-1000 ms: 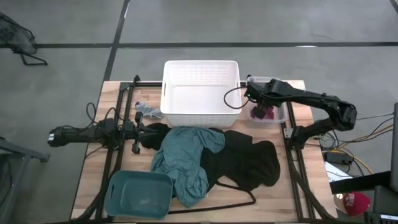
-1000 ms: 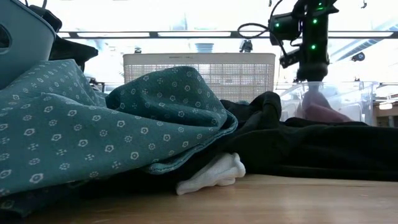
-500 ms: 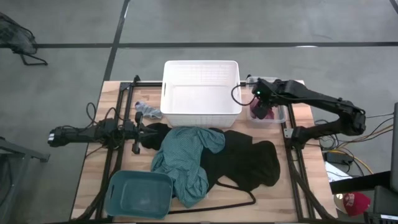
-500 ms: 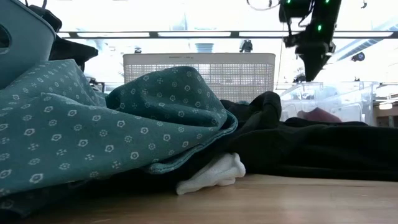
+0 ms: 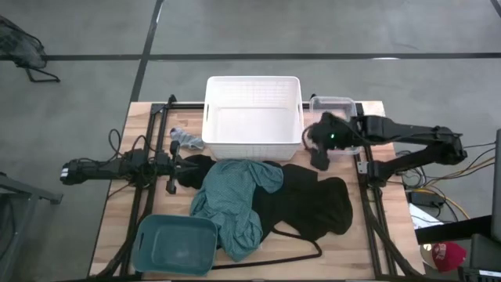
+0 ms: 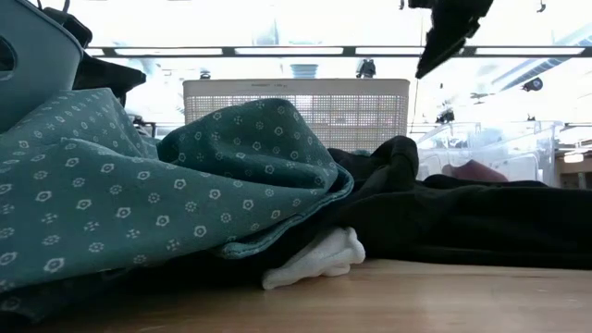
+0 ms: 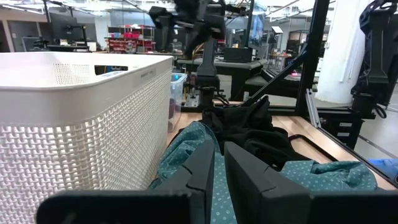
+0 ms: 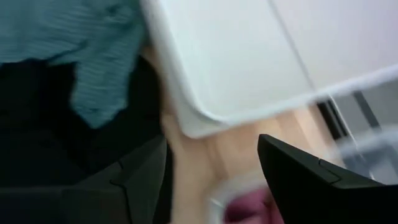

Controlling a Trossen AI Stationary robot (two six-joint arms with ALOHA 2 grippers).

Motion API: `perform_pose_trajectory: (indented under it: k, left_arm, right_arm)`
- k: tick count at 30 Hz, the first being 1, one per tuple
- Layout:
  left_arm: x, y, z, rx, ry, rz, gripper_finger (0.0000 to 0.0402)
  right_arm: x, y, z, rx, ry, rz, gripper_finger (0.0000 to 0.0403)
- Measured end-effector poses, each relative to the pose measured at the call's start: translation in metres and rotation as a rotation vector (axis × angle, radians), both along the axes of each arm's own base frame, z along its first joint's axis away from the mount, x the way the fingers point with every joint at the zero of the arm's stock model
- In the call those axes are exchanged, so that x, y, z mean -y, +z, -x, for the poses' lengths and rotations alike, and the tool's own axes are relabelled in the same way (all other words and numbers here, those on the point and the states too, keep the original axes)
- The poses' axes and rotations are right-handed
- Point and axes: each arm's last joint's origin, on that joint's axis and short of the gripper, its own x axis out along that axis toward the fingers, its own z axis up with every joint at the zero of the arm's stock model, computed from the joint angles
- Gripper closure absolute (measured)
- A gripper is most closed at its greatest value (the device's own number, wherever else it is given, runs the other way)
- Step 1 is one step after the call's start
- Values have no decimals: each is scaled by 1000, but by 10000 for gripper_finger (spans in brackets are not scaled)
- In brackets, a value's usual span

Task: Pick & Place Cloths
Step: Put the black shirt into the white bin

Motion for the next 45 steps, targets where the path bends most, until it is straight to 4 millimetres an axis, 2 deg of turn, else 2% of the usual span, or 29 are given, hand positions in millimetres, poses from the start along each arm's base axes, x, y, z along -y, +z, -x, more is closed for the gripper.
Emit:
perform_pose_trajectory:
  k: [8, 15, 27, 31, 36, 42, 45]
  left_arm:
    - [0, 0, 0, 0, 0, 0, 358]
    - [0, 0, 0, 0, 0, 0, 358]
    - [0, 0, 0, 0, 0, 0, 358]
    - [0, 0, 0, 0, 0, 0, 358]
    - [0, 0, 0, 0, 0, 0, 358]
    - [0, 0, 0, 0, 0, 0, 358]
    - [0, 0, 0, 0, 0, 0, 358]
  right_arm:
    - [-42, -8, -35, 87, 214, 27, 181]
    - [-61, -30, -47, -23, 220, -22, 195]
    - [-86, -88, -58, -372, 133, -109, 205]
    - [-92, -113, -60, -470, 111, -160, 195]
    - [-92, -144, -61, -573, 90, -132, 177]
    - [-93, -180, -65, -599, 126, -118, 150]
    - [-93, -191, -67, -623, 138, -110, 141]
